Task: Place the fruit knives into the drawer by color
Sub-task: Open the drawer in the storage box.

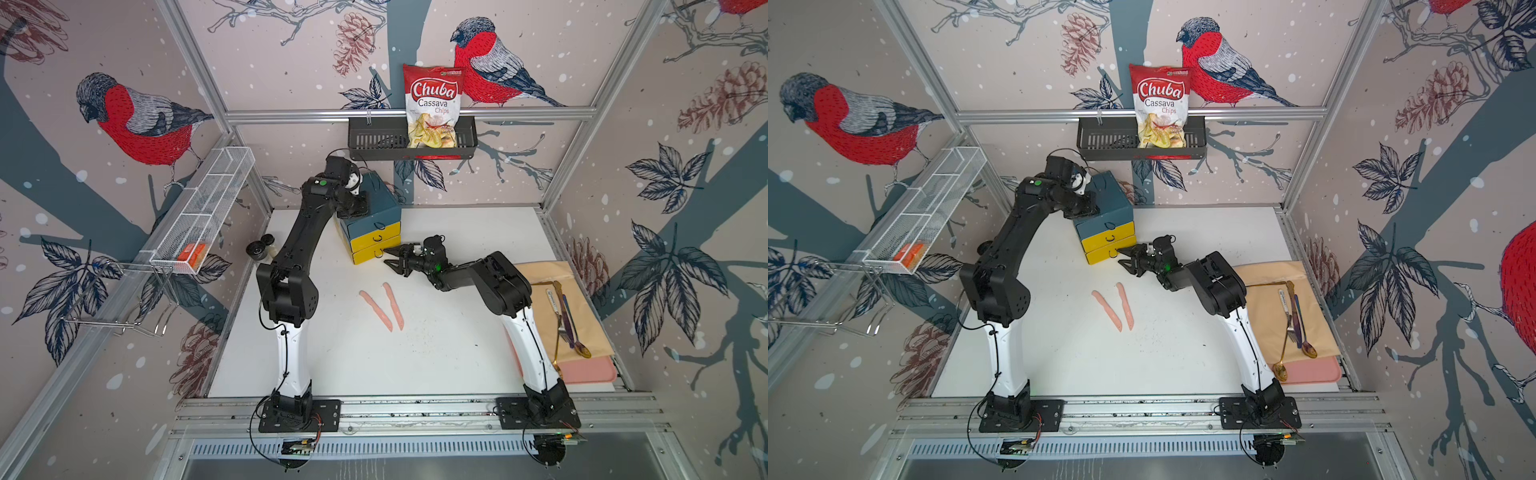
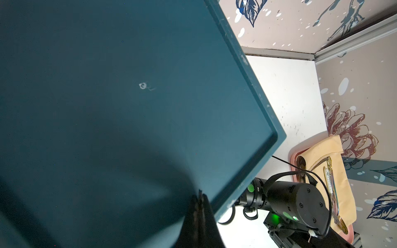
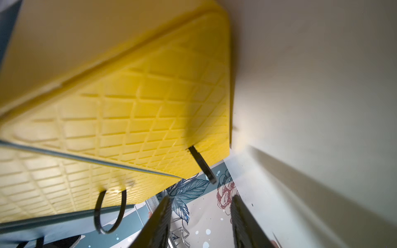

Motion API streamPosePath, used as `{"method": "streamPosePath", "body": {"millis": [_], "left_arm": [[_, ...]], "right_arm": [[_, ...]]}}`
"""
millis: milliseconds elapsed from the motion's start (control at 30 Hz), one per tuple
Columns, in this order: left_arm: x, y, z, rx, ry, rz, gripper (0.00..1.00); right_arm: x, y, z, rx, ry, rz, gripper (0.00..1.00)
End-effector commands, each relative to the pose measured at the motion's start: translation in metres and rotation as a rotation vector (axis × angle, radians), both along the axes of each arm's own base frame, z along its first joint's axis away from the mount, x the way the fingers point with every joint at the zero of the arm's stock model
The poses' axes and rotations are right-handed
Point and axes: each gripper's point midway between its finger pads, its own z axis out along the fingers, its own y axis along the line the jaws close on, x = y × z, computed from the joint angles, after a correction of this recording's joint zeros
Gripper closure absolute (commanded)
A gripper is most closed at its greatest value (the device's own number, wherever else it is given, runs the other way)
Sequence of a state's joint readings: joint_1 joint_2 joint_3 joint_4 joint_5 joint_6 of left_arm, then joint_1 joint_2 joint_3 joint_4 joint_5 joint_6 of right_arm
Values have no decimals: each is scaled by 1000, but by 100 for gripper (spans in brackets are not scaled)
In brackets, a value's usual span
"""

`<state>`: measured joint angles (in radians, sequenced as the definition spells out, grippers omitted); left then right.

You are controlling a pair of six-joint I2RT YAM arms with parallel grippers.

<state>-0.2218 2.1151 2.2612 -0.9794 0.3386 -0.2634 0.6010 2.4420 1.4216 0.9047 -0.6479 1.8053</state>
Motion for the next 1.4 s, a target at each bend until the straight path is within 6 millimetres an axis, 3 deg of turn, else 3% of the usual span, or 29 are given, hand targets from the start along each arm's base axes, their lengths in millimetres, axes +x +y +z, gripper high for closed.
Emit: {"method": "streamPosePath", "body": {"millis": [0, 200, 500, 633, 1100, 1367], "left_arm": [[-4, 1, -7, 9, 32, -1, 100], [-3, 4, -8, -4, 39, 2, 100], [-1, 9, -8, -12, 40, 11, 100], [-2, 9, -9, -10, 43, 9, 100], [0, 6, -9, -27, 41, 1, 100], [-1, 5, -7, -33, 39, -2, 100]], "right_arm": [[9, 6, 1, 9, -29, -10, 55], [19, 13, -7, -1, -26, -10, 61], [17, 16, -15, -11, -16, -2, 91], [13, 10, -16, -12, -11, -4, 96], [-36, -30, -8, -15, 21, -3, 98], [-60, -43, -2, -19, 27, 4, 98]]}}
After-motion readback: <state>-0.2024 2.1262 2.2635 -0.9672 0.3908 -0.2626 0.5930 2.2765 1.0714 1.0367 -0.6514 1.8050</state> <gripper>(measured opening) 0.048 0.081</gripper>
